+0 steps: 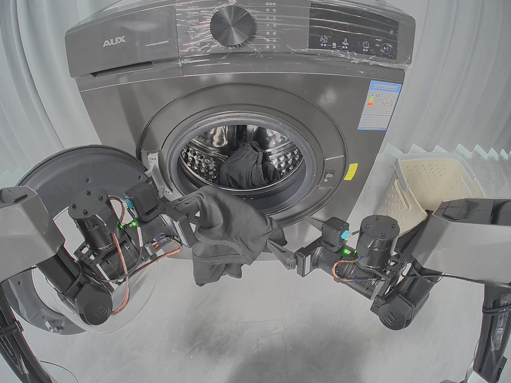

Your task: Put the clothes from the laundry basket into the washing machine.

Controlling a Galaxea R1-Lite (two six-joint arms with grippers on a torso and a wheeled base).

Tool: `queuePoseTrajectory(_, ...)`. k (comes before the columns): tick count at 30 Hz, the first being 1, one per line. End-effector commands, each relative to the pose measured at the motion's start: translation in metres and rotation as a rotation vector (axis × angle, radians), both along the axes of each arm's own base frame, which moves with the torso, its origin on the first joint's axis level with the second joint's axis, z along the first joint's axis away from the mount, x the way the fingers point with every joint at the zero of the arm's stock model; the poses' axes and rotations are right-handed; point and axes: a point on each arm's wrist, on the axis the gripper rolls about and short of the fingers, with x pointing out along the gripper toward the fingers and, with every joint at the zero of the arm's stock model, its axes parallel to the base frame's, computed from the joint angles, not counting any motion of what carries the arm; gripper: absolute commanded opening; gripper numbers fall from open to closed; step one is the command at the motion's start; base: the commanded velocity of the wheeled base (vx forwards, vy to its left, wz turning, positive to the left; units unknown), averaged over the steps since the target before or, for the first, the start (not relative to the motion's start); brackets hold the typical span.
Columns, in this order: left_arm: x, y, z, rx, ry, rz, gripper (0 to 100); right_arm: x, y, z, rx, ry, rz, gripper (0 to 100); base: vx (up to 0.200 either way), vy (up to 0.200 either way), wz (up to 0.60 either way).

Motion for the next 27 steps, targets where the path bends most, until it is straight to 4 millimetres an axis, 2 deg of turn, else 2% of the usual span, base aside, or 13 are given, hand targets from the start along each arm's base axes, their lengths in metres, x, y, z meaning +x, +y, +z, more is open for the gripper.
queuePoseTrajectory(1,0.001,0.0,0.001,-0.001,-0.003,0.0,0,-0.01,0.007,-0.003,-0.01,0.015,0.033,100,0.0,0.0,0.0)
queuePoseTrajectory(6,0.001,0.0,0.001,-0.002,-0.004,0.002,0,-0.018,0.02,-0.024,-0.042,0.064,0.073,100,0.0,0.0,0.0)
queuePoseTrajectory(9,0.001,0.0,0.001,-0.002,-0.004,0.002,0,-0.018,0.022,-0.028,-0.047,0.072,0.074,100,0.0,0.0,0.0)
queuePoseTrajectory(10,0.001,0.0,0.001,-0.003,-0.006,0.002,0,-0.016,0.023,-0.035,-0.053,0.083,0.074,100,0.0,0.0,0.0)
queuePoseTrajectory(16,0.001,0.0,0.0,-0.001,-0.003,0.0,0,-0.014,0.026,-0.042,-0.06,0.093,0.075,100,0.0,0.0,0.0)
queuePoseTrajectory(27,0.001,0.0,0.0,0.0,0.0,0.002,0,-0.009,0.036,-0.041,-0.037,0.07,0.081,100,0.0,0.0,0.0)
